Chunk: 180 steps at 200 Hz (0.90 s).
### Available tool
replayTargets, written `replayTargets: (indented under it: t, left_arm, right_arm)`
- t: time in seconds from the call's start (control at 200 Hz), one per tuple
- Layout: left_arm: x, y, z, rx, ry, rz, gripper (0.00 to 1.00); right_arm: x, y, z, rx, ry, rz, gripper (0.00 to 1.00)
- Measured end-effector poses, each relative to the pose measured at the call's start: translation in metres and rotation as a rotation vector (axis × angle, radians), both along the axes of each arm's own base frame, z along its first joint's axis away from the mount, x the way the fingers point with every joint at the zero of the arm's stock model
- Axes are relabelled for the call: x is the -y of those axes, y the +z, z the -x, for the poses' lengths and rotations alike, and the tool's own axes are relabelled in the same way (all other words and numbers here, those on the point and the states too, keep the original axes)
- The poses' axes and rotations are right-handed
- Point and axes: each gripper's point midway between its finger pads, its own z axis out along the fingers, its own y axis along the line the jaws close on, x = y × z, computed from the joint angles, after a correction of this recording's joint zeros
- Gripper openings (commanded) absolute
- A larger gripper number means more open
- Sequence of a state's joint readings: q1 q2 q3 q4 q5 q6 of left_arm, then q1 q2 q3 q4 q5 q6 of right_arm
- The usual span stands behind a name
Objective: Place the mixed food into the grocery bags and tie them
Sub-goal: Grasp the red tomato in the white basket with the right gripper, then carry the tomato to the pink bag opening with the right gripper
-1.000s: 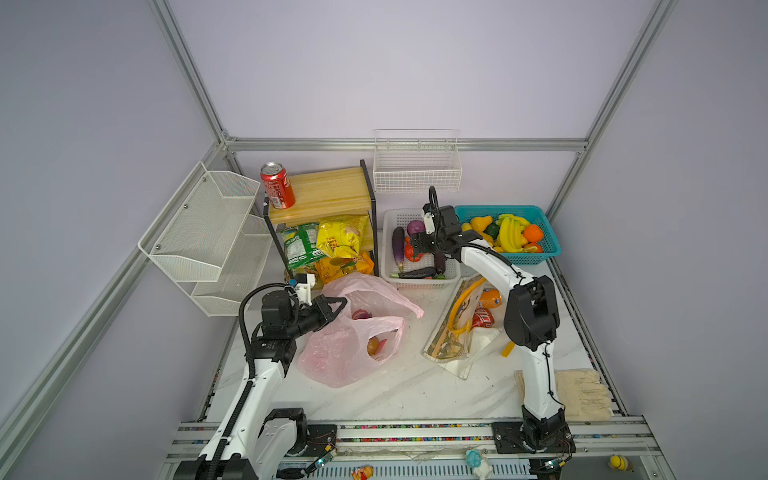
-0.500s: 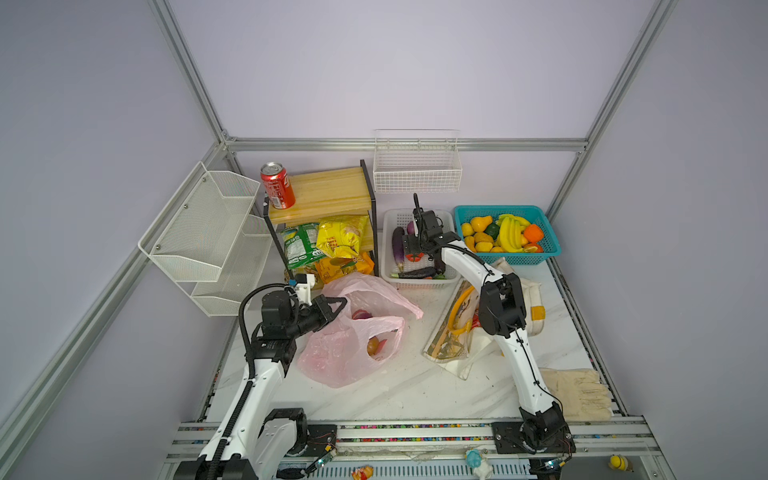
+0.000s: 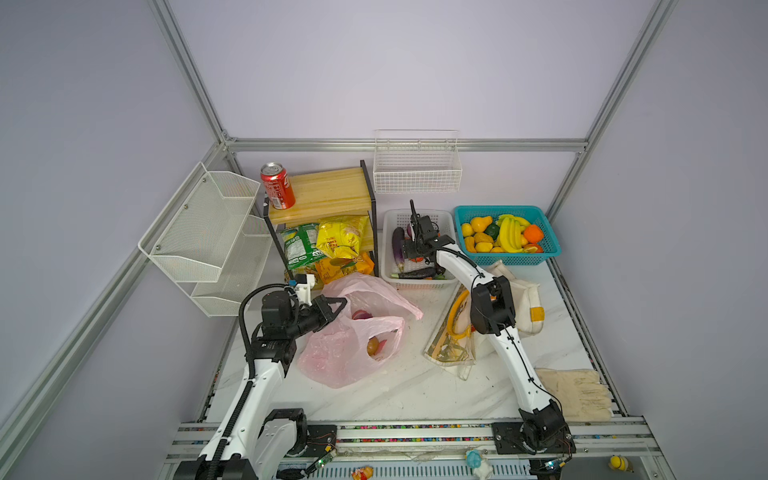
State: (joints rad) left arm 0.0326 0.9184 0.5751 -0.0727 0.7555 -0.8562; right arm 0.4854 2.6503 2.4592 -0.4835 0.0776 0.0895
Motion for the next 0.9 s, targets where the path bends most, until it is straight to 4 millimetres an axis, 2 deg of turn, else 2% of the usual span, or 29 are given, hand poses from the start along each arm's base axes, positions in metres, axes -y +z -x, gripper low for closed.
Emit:
replayTargets:
  t: [0.2, 0.28, 0.42, 0.515, 0.685, 0.755, 0.805, 0.9]
  left_arm:
    - [0.000, 0.000, 0.000, 0.001, 0.000, 0.000, 0.00]
    - [0.000, 0.000, 0.000, 0.002, 0.000, 0.000, 0.00]
    - [0.000, 0.001, 0.000, -0.004, 0.002, 0.010, 0.00]
    - [0.001, 0.002, -0.001, -0.004, -0.001, 0.020, 0.00]
    - [0.003, 0.005, -0.004, -0.003, -0.006, 0.043, 0.00]
    - [0.003, 0.007, -0.004, 0.001, -0.008, 0.050, 0.00]
    - [0.003, 0.007, -0.005, 0.002, -0.009, 0.051, 0.00]
    - [0.004, 0.006, -0.005, 0.001, -0.015, 0.053, 0.00]
  right_arm:
    - [-0.006, -0.001, 0.004, -0.022, 0.019, -0.033, 0.58]
    - [-0.008, 0.002, 0.006, -0.026, 0.031, -0.042, 0.54]
    - [-0.007, 0.022, 0.018, -0.032, 0.052, -0.061, 0.50]
    - [-0.006, 0.056, 0.028, -0.005, 0.069, -0.088, 0.49]
    - [-0.005, 0.141, 0.064, 0.103, 0.123, -0.173, 0.49]
    - [-0.009, 0.174, 0.090, 0.154, 0.169, -0.224, 0.49]
    - [-0.013, 0.197, 0.116, 0.186, 0.207, -0.262, 0.49]
    - [-0.019, 0.225, 0.168, 0.221, 0.271, -0.307, 0.49]
